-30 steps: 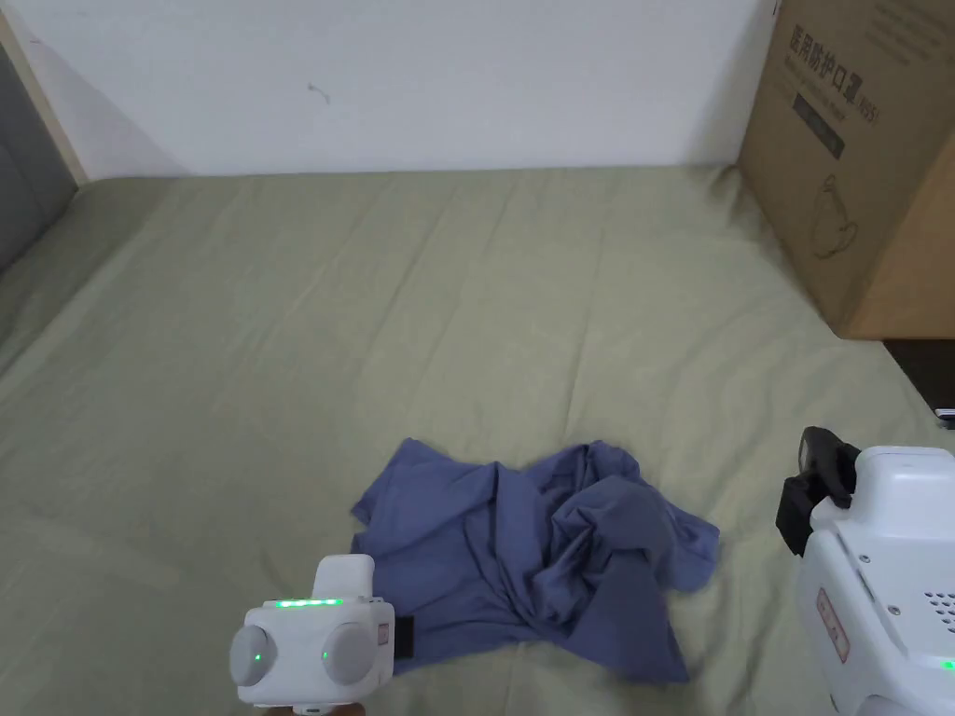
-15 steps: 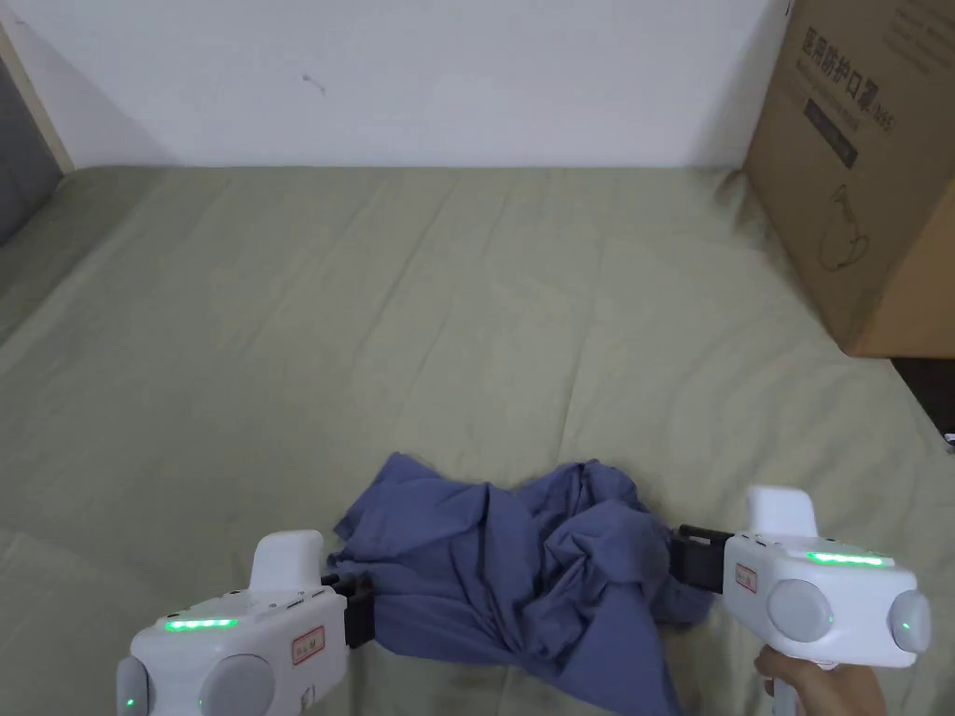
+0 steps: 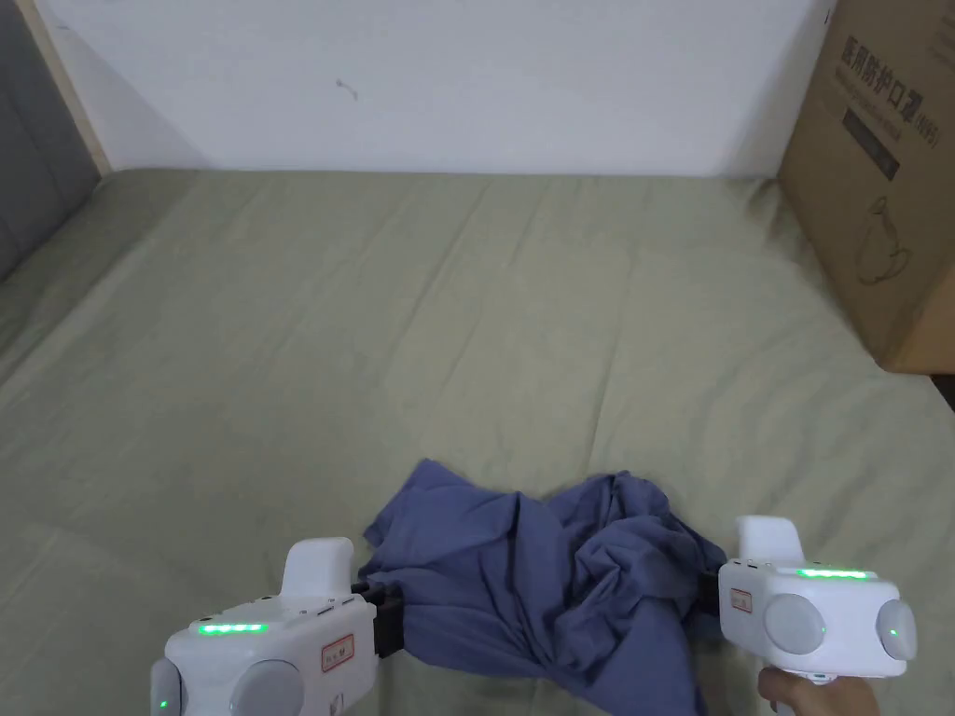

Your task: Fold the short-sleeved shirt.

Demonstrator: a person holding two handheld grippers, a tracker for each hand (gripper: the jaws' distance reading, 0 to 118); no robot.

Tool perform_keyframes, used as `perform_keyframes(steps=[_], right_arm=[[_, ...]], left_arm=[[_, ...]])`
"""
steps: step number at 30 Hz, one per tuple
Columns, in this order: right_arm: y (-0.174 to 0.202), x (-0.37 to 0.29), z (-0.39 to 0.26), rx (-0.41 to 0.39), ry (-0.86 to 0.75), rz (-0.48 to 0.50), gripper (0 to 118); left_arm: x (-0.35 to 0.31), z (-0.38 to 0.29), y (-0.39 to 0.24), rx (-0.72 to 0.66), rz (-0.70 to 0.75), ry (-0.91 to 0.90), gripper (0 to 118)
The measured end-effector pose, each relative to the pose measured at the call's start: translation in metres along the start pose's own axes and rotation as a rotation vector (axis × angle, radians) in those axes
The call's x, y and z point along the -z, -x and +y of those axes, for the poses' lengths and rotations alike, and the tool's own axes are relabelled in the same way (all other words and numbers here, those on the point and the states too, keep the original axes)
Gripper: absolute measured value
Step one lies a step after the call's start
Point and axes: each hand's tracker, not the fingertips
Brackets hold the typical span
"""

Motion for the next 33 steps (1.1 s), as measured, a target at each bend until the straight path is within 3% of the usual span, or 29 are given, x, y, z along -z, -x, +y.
perform_keyframes(steps=[6, 16, 24, 33], right_arm=[[-0.007, -0.089, 0.035, -0.073, -0.234, -0.026, 4], [-0.012, -0.208, 0.131, -0.114, -0.507, -0.062, 4], [-0.010, -0.235, 0.222, -0.120, -0.626, -0.100, 4], [-0.006, -0.236, 0.306, -0.043, -0.734, -0.106, 4]], left_arm=[[-0.029, 0.027, 0.006, -0.055, -0.058, -0.111, 3], [-0.108, 0.169, 0.044, -0.001, 0.047, -0.378, 3], [-0.159, 0.295, 0.060, -0.035, 0.135, -0.535, 3], [-0.173, 0.405, 0.065, -0.082, 0.161, -0.616, 3]])
